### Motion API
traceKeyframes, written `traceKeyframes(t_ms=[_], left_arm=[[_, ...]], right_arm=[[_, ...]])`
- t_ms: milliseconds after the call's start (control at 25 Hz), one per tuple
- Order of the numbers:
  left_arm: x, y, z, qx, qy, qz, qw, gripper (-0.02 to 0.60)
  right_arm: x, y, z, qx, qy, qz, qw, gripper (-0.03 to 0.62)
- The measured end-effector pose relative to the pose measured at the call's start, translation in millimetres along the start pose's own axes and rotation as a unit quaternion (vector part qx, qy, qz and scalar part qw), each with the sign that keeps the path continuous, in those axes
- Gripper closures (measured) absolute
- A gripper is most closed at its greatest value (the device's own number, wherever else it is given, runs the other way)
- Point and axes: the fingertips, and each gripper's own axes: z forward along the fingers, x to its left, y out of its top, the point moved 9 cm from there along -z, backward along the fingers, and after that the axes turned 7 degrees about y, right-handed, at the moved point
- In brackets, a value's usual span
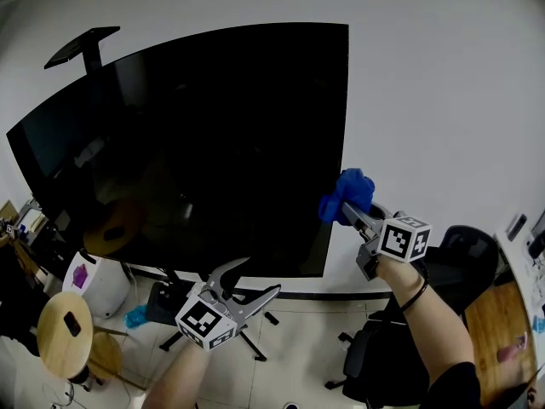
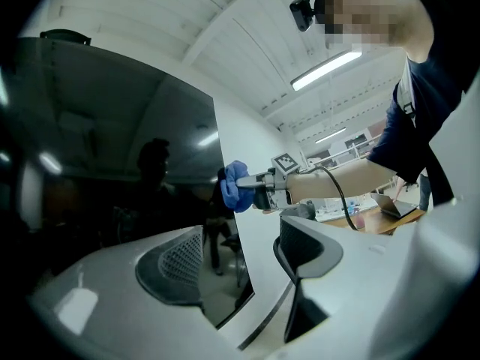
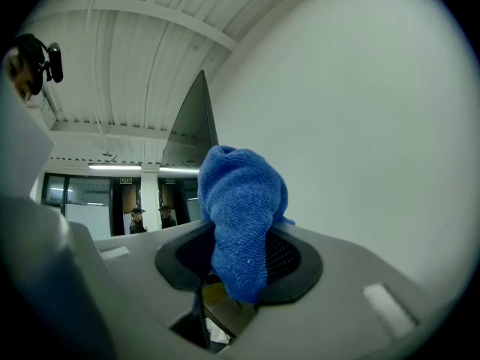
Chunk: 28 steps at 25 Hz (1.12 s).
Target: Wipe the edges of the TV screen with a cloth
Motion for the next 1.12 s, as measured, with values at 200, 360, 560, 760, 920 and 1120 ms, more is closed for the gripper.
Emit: traceKeyframes(t_ms=[200, 360, 560, 760, 920, 1120], left_arm=[[-2.1, -35.3, 3.3, 0.025, -0.004, -0.027, 0.9993, 0.276], [-5.2, -59.4, 6.7, 0.044, -0.007, -0.043, 0.9981, 0.276], [-8.5, -83.7, 8.5, 0.067, -0.01, -0.057, 0.9961, 0.276], [-5.6, -105.4, 7.9, 0.086, -0.005, -0.071, 0.9938, 0.276], [-5.6, -121.2, 7.2, 0.098, -0.001, -0.081, 0.9919, 0.276], [-7.7, -135.5, 7.3, 0.112, -0.003, -0.089, 0.9897, 0.276]], right_arm=[[-15.9, -48.5, -2.5, 0.023, -0.006, 0.032, 0.999, 0.448], [-29.2, -87.4, -5.3, 0.04, -0.013, 0.058, 0.997, 0.448], [-42.5, -132.9, -10.5, 0.065, -0.026, 0.082, 0.994, 0.448], [-57.2, -178.2, -14.2, 0.087, -0.035, 0.112, 0.989, 0.448], [-68.4, -214.4, -18.0, 0.111, -0.048, 0.131, 0.984, 0.448], [-77.3, -256.7, -20.9, 0.146, -0.065, 0.153, 0.975, 0.448]])
